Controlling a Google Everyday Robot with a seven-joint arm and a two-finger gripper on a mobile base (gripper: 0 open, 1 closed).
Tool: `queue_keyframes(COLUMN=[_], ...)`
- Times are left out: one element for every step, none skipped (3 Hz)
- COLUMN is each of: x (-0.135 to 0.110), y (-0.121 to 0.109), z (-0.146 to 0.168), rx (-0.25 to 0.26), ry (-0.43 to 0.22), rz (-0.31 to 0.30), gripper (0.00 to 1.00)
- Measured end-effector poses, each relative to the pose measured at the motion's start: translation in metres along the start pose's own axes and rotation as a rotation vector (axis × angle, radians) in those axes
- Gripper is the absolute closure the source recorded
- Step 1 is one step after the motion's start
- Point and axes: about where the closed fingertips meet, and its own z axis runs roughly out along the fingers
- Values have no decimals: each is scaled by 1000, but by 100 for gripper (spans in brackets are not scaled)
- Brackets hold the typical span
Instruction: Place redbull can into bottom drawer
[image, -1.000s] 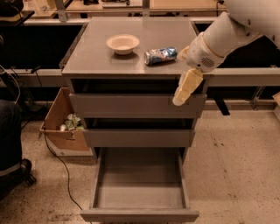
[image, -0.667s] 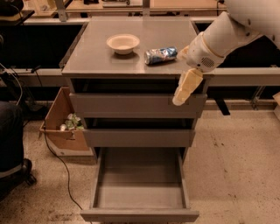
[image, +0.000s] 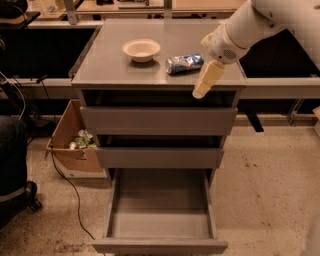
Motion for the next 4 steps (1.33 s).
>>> queue_keyframes(x=[-8, -12, -10, -11], y=[-49, -87, -111, -128], z=[13, 33, 56, 77], rx=[84, 135, 160, 174], ry=[26, 61, 64, 30], rz=[-9, 20, 108, 210], gripper=[0, 0, 0, 0])
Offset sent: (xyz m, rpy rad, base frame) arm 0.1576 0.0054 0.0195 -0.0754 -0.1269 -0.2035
